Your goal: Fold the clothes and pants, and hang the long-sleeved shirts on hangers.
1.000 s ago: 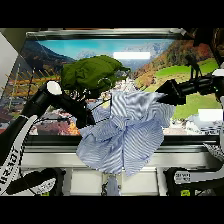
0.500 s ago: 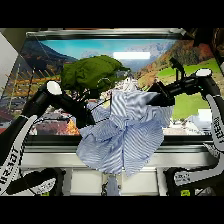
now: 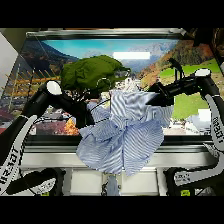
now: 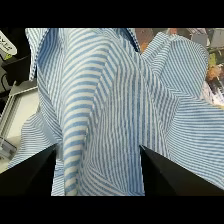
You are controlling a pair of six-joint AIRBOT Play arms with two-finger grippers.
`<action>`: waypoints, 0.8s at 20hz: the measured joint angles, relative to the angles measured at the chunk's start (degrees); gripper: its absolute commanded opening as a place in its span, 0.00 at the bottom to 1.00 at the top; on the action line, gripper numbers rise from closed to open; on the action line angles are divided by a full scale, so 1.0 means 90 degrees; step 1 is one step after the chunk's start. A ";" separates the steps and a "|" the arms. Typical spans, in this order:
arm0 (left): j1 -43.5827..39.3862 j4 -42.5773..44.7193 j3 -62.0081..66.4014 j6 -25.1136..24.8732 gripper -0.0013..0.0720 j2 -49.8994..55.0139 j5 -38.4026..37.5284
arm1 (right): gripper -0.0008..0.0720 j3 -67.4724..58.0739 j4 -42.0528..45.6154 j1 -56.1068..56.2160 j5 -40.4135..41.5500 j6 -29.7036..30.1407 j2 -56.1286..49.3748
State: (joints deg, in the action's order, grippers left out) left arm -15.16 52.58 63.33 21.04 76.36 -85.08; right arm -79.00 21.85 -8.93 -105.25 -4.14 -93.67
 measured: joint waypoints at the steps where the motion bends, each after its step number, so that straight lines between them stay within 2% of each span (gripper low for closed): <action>1: 0.0000 -0.0002 0.0000 0.0000 0.03 0.0000 0.0000 | 0.78 0.0000 -0.0002 0.0000 -0.0002 -0.0051 0.0000; 4: 0.0000 -0.0010 0.0000 0.0000 0.03 0.0000 0.0000 | 0.78 0.0000 -0.0027 0.0000 -0.0005 -0.0165 0.0000; 5: 0.0000 -0.0010 0.0000 0.0000 0.03 0.0000 0.0000 | 0.69 0.0000 -0.0027 0.0000 -0.0005 -0.0187 -0.0002; 6: 0.0000 -0.0010 0.0000 -0.0002 0.03 0.0000 -0.0002 | 0.29 0.0000 -0.0027 0.0000 -0.0007 -0.0187 -0.0002; 7: 0.0000 -0.0015 0.0000 0.0007 0.03 0.0000 0.0002 | 0.04 0.0000 -0.0029 0.0000 -0.0015 -0.0185 0.0000; 15: -0.0002 0.0036 -0.0002 -0.0002 0.04 0.0002 0.0075 | 0.03 0.0000 -0.0029 0.0000 -0.0022 -0.0202 0.0000; 16: -0.0005 0.0134 -0.0002 -0.0022 0.55 0.0000 0.0114 | 0.03 0.0000 -0.0029 0.0000 -0.0022 -0.0209 0.0000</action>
State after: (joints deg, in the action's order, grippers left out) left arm -15.20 53.78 63.31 20.84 76.36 -84.05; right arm -79.00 21.58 -8.93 -105.45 -6.02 -93.67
